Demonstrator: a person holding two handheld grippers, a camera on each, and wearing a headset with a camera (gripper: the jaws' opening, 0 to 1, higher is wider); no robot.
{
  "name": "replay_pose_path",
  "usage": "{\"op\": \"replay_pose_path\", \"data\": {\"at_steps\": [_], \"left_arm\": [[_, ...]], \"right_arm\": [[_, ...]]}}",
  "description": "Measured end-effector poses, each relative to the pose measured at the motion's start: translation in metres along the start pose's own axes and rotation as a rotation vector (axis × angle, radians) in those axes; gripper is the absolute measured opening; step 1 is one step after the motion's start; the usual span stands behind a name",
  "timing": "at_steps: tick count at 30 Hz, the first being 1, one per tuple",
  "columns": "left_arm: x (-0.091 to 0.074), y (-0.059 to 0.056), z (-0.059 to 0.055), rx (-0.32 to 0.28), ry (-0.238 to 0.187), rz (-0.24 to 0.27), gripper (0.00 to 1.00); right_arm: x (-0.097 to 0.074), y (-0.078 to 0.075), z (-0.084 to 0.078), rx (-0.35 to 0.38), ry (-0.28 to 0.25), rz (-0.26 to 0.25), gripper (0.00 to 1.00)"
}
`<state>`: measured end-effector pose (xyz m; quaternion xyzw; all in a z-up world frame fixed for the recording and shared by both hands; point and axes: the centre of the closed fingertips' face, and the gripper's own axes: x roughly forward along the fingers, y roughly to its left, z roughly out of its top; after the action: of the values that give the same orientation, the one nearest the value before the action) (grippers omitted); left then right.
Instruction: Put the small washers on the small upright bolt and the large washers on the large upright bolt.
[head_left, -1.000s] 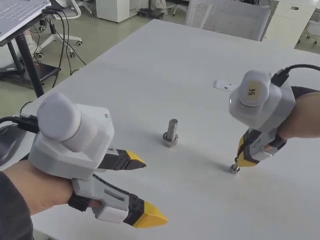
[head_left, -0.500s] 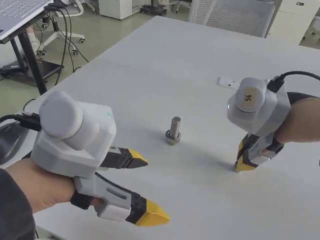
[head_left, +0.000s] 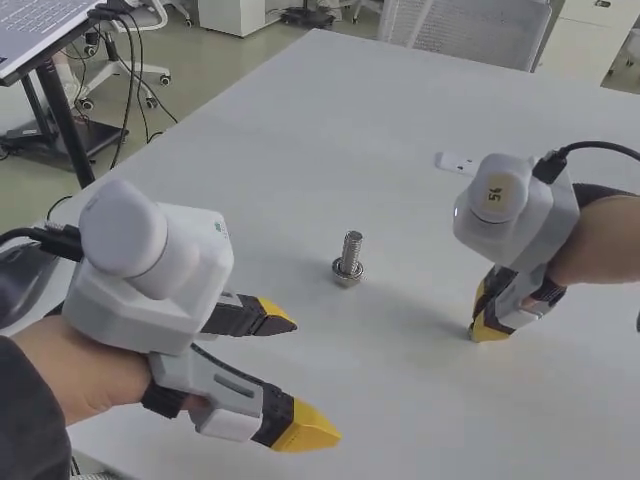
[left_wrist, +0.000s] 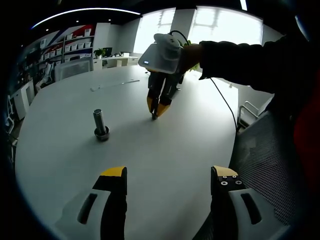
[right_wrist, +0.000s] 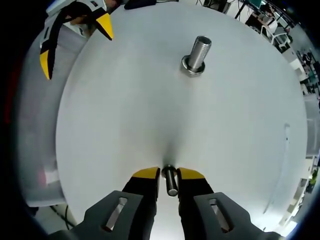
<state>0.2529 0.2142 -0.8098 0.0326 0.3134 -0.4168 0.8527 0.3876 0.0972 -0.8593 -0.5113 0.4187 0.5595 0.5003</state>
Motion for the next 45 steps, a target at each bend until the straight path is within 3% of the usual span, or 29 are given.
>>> {"op": "replay_pose_path", "data": {"at_steps": [11,20,37,45], "left_arm": [[0.003,-0.002,0.002,0.001,0.003,-0.003,0.67],[0.004,-0.003,0.001,0.005,0.01,-0.009,0.67],[0.005,-0.004,0.002,0.01,0.016,-0.022,0.68],[0.005,-0.007,0.0,0.015,0.016,-0.027,0.68]], "right_arm": [[-0.005,-0.003,-0.004,0.018,-0.023,-0.006,0.19],[-0.009,0.001,-0.005,0.047,-0.051,-0.018,0.28],[-0.014,0.0,-0.008,0.105,-0.129,-0.057,0.56],[-0.021,0.003,-0.005,0.155,-0.203,-0.115,0.76]]}}
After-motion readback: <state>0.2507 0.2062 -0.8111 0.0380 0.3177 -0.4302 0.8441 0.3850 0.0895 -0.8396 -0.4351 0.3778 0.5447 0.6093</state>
